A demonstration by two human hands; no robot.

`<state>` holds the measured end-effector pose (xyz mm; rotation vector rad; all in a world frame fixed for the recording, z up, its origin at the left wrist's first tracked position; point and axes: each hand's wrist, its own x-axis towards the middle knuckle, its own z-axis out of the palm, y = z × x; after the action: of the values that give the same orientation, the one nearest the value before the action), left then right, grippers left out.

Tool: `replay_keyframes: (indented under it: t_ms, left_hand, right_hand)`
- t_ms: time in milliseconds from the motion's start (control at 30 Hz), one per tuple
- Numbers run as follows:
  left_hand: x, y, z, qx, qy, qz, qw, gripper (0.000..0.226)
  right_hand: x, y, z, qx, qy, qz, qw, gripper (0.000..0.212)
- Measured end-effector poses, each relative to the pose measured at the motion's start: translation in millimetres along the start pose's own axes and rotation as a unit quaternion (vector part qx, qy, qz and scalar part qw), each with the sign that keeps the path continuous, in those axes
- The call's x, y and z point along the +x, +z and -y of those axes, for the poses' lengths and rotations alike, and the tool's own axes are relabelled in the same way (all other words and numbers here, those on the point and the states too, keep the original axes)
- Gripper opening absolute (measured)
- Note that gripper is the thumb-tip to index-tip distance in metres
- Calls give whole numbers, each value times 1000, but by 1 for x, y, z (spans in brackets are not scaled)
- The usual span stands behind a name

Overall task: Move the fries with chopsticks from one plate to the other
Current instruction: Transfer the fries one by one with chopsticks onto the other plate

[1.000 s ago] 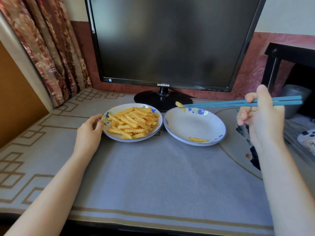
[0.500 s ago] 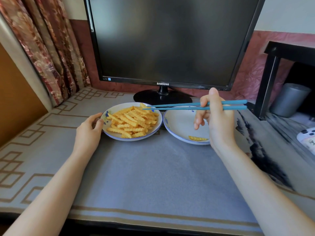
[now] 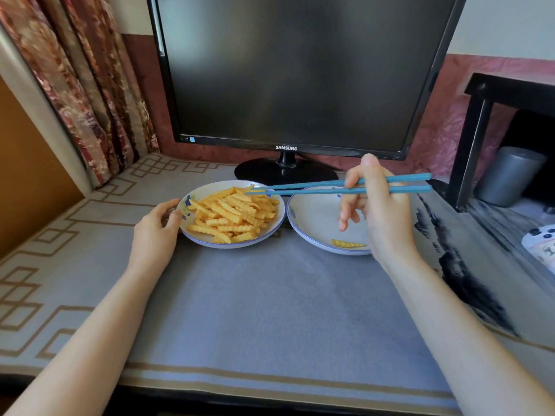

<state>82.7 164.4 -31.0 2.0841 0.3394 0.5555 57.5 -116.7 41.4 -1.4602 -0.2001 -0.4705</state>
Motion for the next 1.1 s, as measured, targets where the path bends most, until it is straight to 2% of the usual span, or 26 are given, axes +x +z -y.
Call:
replay_keyframes:
  t_ms: [133, 533, 933, 1100]
  left_hand:
    - [0, 0, 0, 3, 10, 1, 1000, 32]
    - [-1, 0, 0, 1, 6, 2, 1000, 33]
    - [0, 1, 2, -3, 8, 2, 1000, 34]
    - [0, 0, 1, -5, 5, 0, 1000, 33]
  right_hand:
    - [11, -31, 12, -16, 3, -32, 999, 40]
    - [16, -107, 35, -122, 69, -44, 989, 37]
    - [8, -125, 30, -143, 95, -42, 984, 38]
    - [6, -118, 25, -136, 90, -87, 983, 41]
